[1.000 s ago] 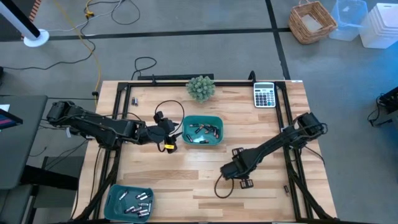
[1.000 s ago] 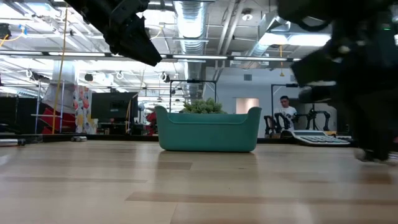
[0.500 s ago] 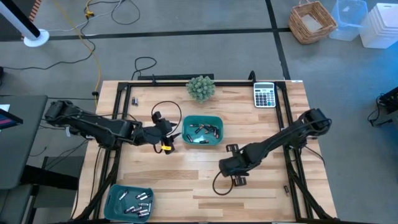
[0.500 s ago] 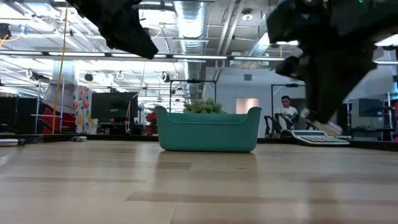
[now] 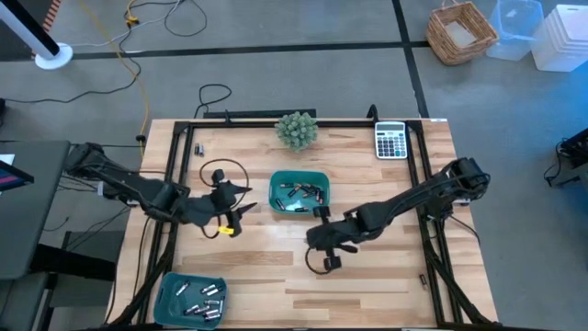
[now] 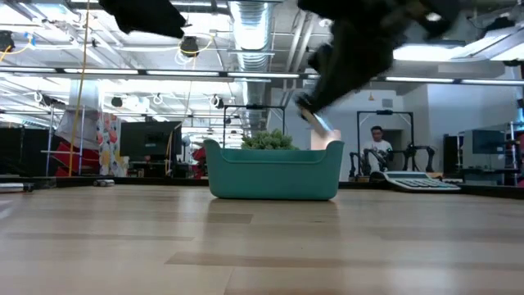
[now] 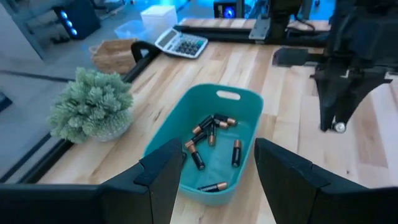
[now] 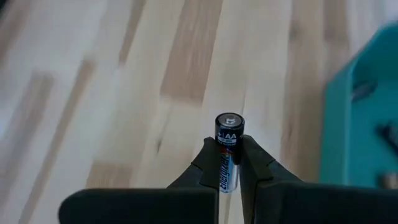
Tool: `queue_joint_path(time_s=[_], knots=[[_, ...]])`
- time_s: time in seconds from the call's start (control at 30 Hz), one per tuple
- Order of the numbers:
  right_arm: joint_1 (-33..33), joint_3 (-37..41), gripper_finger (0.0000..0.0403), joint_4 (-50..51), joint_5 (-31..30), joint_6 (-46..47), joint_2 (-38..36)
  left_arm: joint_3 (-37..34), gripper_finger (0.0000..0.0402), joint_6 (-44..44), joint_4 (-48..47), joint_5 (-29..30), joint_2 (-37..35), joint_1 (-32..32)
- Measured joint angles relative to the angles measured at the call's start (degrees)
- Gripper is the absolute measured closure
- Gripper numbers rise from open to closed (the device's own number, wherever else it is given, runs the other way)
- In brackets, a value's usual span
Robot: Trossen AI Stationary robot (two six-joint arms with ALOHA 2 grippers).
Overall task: Sort batteries
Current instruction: Put the silver battery into the blue bin
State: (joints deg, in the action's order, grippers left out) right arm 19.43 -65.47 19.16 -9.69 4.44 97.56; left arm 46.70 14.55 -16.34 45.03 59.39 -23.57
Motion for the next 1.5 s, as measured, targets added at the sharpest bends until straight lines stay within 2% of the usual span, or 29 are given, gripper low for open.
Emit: queue_joint_path(time_s=[0.27, 0.37, 0.5, 0.63, 0.77, 1.0, 1.2, 1.4, 1.43, 1.5], knots=[[-1.5, 0.0, 0.0372, -16.2, 0.0, -2.3, 0.4, 0.0, 0.0205, -0.3, -2.0, 3.2, -1.8, -6.5], [-1.4, 0.0, 0.0372, -21.3, 0.0, -2.4, 1.3, 0.0, 0.0205, -0.7, -2.4, 6.7, -2.5, -8.5], [-1.1, -1.4, 0.0372, -27.7, -0.1, -1.9, 4.3, 0.0, 0.0205, -1.2, -2.4, 8.1, -4.6, -11.6], [-0.6, -6.6, 0.0372, -31.0, -0.3, -2.8, 10.2, 0.0, 0.0205, -0.1, -4.7, 11.0, -6.2, -15.3], [-0.8, -14.1, 0.0372, -32.4, -0.3, -4.0, 16.2, 0.0, 0.0205, 1.8, -7.9, 15.0, -6.8, -18.4], [-1.0, -31.3, 0.0372, -33.0, 3.8, -4.9, 28.2, 0.0, 0.0205, 5.0, -11.3, 18.1, -7.8, -22.6], [-0.4, -49.5, 0.0372, -33.3, 9.5, -3.7, 40.8, 0.0, 0.0205, 7.8, -13.8, 23.0, -8.8, -26.4], [0.4, -67.6, 0.0372, -30.7, 11.4, -1.0, 52.6, 0.0, 0.0205, 11.3, -16.6, 25.2, -8.8, -29.3], [0.5, -69.7, 0.0372, -30.7, 11.4, -0.5, 54.3, 0.0, 0.0205, 11.9, -17.1, 25.5, -8.8, -29.5], [0.6, -68.4, 0.0372, -35.3, 11.6, 1.0, 55.5, 0.0, 0.0205, 13.3, -18.1, 25.8, -8.9, -30.1]])
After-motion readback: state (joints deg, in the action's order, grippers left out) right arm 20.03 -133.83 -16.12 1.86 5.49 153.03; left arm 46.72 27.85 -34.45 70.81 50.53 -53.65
